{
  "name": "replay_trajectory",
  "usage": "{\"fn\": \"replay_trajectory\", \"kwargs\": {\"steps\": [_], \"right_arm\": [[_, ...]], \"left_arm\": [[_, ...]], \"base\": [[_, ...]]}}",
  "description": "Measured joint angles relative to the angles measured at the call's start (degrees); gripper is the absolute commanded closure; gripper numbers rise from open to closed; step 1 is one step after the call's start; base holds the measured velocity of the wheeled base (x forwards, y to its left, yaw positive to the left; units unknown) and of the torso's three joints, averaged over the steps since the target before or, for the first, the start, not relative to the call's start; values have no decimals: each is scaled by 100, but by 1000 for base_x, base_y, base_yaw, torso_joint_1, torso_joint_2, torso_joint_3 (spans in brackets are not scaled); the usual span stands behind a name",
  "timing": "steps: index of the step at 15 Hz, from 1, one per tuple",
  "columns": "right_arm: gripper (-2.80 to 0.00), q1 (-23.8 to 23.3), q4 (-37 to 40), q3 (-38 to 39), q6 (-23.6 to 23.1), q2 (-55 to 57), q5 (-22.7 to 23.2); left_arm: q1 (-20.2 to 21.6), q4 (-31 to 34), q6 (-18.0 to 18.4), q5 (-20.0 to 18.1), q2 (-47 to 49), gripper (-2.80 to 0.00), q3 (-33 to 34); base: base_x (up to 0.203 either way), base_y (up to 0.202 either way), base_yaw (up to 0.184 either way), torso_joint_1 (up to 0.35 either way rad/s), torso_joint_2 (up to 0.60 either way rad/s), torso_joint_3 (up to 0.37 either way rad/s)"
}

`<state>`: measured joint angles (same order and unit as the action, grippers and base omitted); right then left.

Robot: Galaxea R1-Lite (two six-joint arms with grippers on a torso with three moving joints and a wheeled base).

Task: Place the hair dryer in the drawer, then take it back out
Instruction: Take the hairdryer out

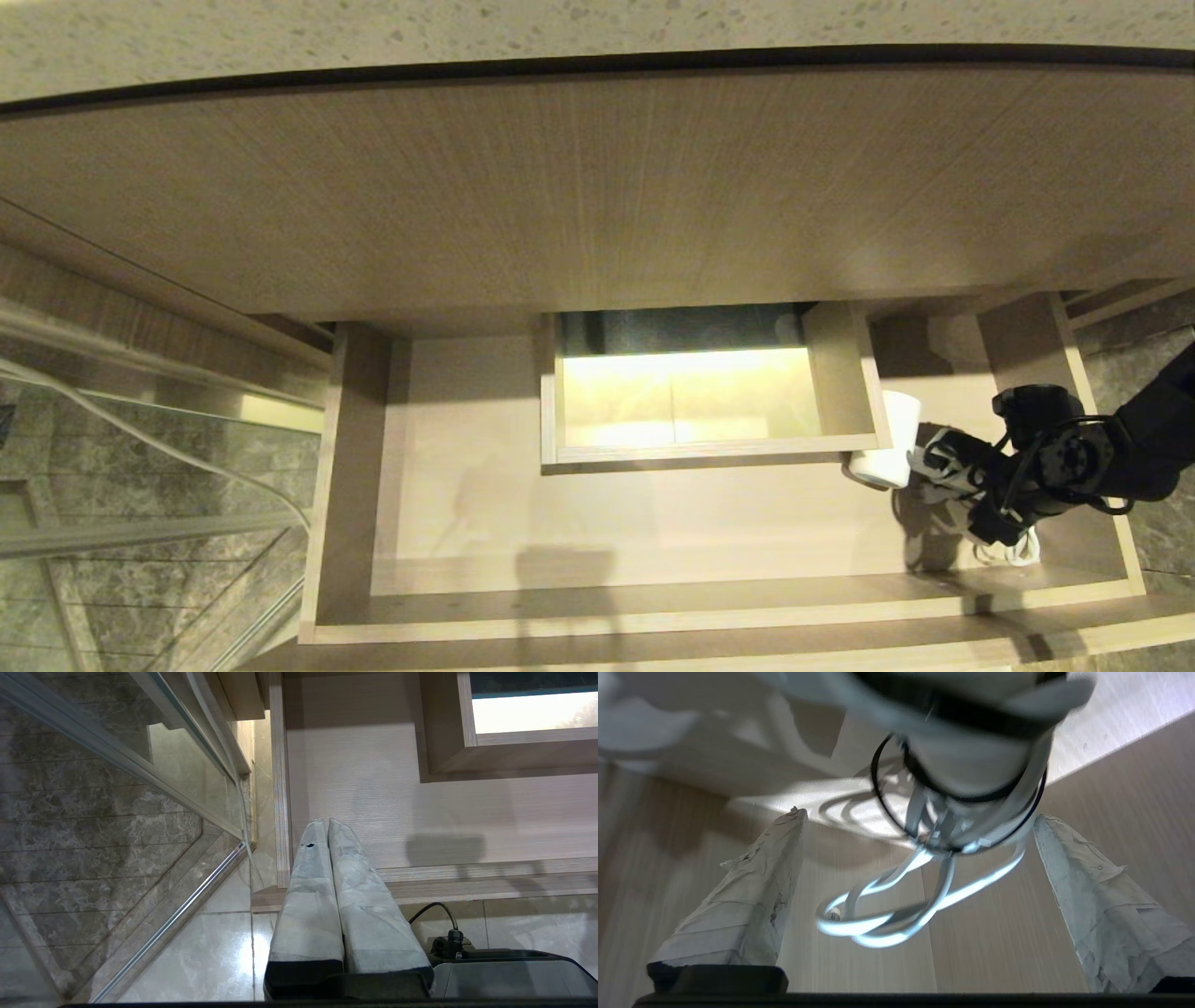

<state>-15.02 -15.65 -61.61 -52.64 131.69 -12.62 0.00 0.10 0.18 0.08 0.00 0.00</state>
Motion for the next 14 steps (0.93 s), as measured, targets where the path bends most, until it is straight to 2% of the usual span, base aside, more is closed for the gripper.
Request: {"fn": "replay_trajectory", "kwargs": {"steps": [4,5,14], "right_arm": [[-280,0,-5,-63,2,95,16],[0,0,-7,-65,3,106,30],[0,13,15,-159,-69,84,50]], "left_arm": [[0,-2,0,-1,0,0,0],[0,0,0,-1,0,0,0],[0,1,-1,-1,0,0,0]], "base": [[0,0,0,0,0,0],[0,0,0,0,0,0],[0,0,0,0,0,0]]}}
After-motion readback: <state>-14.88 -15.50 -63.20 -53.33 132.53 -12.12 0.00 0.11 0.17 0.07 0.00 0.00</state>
